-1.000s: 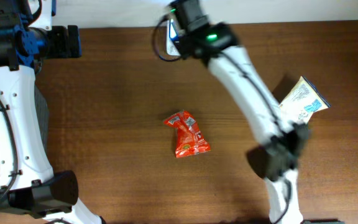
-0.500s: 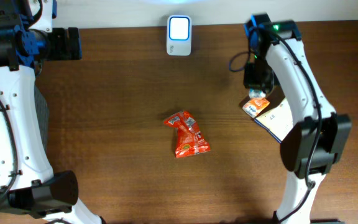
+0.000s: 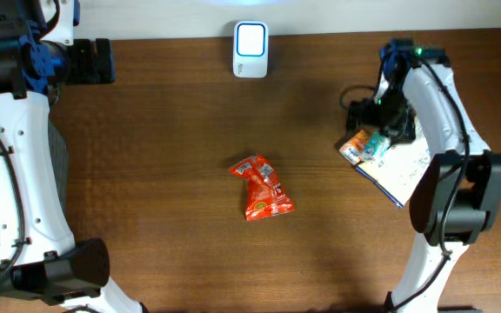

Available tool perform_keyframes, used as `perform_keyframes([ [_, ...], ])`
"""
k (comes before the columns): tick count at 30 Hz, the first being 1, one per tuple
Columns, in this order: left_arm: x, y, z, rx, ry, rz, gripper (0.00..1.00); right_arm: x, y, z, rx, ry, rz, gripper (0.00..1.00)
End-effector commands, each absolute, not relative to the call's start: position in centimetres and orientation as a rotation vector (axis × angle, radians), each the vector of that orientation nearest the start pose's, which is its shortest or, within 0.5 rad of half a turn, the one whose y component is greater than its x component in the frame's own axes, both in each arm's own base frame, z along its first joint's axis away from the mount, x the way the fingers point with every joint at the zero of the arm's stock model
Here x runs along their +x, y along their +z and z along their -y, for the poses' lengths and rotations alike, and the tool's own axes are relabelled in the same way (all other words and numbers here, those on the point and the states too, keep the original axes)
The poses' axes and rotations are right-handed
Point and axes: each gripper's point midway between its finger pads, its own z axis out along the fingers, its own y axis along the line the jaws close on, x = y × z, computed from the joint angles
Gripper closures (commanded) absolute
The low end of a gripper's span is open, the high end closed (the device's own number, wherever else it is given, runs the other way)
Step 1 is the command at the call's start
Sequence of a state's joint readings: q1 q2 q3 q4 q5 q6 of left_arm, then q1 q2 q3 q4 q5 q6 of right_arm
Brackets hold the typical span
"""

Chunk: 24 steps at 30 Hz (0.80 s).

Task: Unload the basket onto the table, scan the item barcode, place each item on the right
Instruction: 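Carry the teal pack right and release it beside the orange pack, then reach the right gripper to the red snack bag and grasp it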

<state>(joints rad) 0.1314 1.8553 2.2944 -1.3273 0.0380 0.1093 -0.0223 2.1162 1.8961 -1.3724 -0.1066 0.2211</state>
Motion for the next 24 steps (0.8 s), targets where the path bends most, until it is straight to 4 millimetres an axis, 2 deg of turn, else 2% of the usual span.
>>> perform_keyframes([
  [1, 44.3, 33.4, -5.4, 0.0, 0.058, -2.461, 0.01, 42.1, 13.6, -6.4, 0.103, 0.379, -3.06, 0.01],
  [4, 44.3, 33.4, -5.4, 0.0, 0.058, -2.461, 0.01, 41.8, 14.2, -11.0, -0.081, 0.453, -3.041, 0.02],
  [5, 44.3, 33.4, -5.4, -0.001, 0.058, -2.461, 0.01, 41.1, 13.8, -13.4, -0.167, 0.456, -3.053, 0.01],
  [7, 44.3, 33.4, -5.4, 0.0, 0.058, -2.461, 0.01, 40.3, 13.0, -15.8, -0.256, 0.459, -3.067, 0.01],
  [8, 44.3, 33.4, -5.4, 0.0, 0.058, -2.461, 0.01, 39.2, 12.4, -18.2, -0.337, 0.484, -3.083, 0.01],
  [12, 44.3, 33.4, -5.4, 0.0, 0.058, -2.461, 0.01, 35.1, 10.7, -24.7, -0.578, 0.56, -3.13, 0.0],
  [15, 44.3, 33.4, -5.4, 0.0, 0.058, -2.461, 0.01, 31.9, 9.6, -29.2, -0.768, 0.598, -3.126, 0.07],
  [18, 44.3, 33.4, -5.4, 0.0, 0.058, -2.461, 0.01, 28.5, 7.8, -32.2, -0.935, 0.573, -3.135, 0.1],
  [20, 44.3, 33.4, -5.4, 0.0, 0.058, -2.461, 0.01, 26.5, 6.3, -33.1, -0.988, 0.55, -3.166, 0.1],
  [22, 44.3, 33.4, -5.4, -0.001, 0.058, -2.461, 0.01, 24.8, 4.6, -33.1, -1.017, 0.516, -3.212, 0.1],
  [24, 44.3, 33.4, -5.4, 0.0, 0.058, -2.461, 0.01, 23.4, 3.4, -32.3, -1.032, 0.476, -3.264, 0.1],
])
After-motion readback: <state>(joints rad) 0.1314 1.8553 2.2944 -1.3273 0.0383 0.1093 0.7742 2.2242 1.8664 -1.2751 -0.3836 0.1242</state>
